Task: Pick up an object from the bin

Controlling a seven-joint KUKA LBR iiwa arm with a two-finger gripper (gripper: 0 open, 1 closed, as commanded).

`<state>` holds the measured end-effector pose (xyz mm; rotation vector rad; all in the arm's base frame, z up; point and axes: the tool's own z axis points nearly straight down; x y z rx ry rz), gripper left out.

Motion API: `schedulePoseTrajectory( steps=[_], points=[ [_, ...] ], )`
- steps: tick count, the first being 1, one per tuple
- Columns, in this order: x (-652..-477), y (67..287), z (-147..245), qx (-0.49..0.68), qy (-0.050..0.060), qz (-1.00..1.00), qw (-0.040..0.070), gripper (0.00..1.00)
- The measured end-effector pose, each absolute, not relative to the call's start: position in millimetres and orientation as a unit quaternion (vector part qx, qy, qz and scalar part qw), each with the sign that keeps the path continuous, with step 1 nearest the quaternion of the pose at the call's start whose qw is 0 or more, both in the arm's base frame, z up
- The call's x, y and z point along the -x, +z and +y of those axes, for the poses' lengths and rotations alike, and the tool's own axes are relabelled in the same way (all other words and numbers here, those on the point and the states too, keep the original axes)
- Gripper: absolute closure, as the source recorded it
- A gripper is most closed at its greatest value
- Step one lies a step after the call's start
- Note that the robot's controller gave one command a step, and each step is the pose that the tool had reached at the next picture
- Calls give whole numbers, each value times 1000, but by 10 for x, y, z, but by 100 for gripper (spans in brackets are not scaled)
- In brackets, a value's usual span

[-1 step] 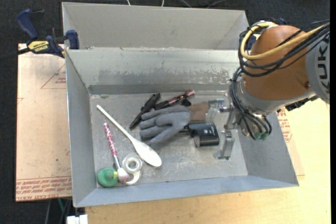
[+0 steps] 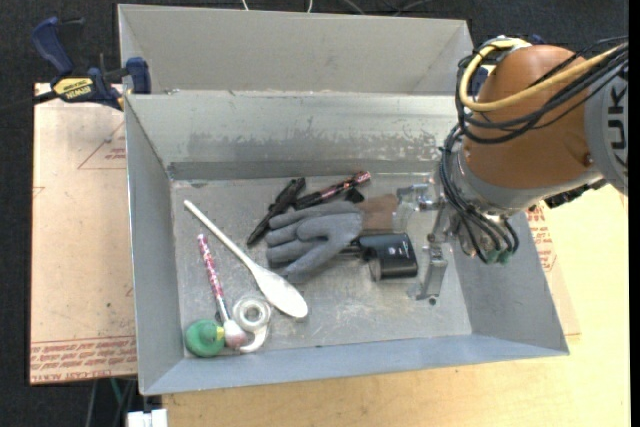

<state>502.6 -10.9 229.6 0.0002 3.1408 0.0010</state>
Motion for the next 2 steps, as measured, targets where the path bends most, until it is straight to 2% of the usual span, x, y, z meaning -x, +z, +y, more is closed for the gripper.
schedulePoseTrajectory(
  steps=[1, 2],
  points=[
    [-5443, 1171, -4, -112, 1, 994, 2, 0],
    [-5602, 1489, 507, -267, 2, 964, 5, 0]
  ],
)
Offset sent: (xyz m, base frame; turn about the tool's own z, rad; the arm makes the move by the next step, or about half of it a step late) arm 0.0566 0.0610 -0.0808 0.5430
